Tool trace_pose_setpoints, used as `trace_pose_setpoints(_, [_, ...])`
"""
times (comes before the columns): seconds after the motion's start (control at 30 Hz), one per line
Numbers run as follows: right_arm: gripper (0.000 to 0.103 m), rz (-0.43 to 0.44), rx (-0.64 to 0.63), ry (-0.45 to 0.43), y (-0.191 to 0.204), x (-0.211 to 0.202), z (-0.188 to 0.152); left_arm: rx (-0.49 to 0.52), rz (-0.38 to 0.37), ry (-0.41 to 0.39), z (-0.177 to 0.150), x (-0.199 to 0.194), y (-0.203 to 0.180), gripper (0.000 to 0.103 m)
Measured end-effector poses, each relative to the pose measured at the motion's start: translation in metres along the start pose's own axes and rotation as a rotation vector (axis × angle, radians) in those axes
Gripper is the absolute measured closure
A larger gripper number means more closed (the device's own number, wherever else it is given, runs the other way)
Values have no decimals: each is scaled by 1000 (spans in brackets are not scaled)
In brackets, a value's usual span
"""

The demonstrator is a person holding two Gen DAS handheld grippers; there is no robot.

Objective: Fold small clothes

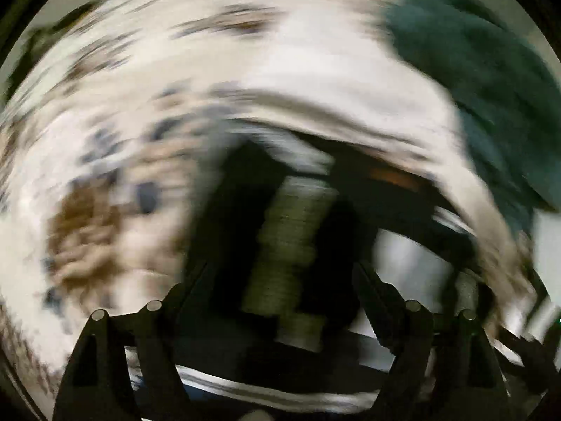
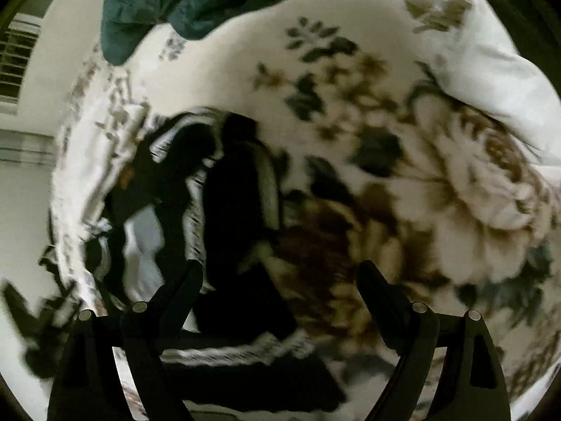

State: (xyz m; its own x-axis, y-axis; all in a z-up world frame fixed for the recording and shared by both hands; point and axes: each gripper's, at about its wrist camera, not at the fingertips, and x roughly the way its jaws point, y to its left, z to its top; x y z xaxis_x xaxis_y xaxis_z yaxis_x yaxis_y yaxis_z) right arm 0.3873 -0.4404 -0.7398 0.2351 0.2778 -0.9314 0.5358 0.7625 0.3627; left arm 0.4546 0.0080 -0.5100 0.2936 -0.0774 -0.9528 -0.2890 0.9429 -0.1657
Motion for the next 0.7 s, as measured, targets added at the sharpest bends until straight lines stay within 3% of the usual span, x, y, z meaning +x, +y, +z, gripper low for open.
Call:
trace_pose_setpoints(0.07, [12,11,9,10,11,8,6,-94,17,29,11,22,38,25])
trace_pose_setpoints(0.13, [12,23,38,19,23,21,14,-114,22,79,18,49,50,30])
trace_pose_setpoints(0.17, [12,22,50,22,26,26,15,-101,13,88,20,59,53,56])
trace_pose_setpoints(0.23, [12,1,84,36,27,35,20,-29,-10,89,22,73,44,87])
trace_pose_setpoints(0.33, [13,-17,84,34,31,37,26,26,-11,23,15,66,40,92])
trace_pose_setpoints(0.4, [32,-30,44,21,36,33,23,-7,-63,17,12,62,54,92])
trace_pose_setpoints(0.43, [53,-44,19,28,40,31,21,-33,-88,23,12,61,63,93])
trace_pose_setpoints(0.47, [65,-56,-1,40,46,34,22,-58,-105,28,14,61,71,98])
trace_pose_setpoints(0.5, [87,-79,-27,55,52,37,20,-82,-97,22,16,58,83,100])
trace_pose_setpoints(0.53, [96,-90,-39,59,56,38,18,-92,-87,17,19,56,91,100])
trace_pose_setpoints(0.63, [97,-93,-90,28,77,32,14,-120,-35,-17,29,48,119,102])
trace_pose_setpoints(0.7, [98,-63,-121,4,97,21,11,-155,-57,-22,37,41,139,102])
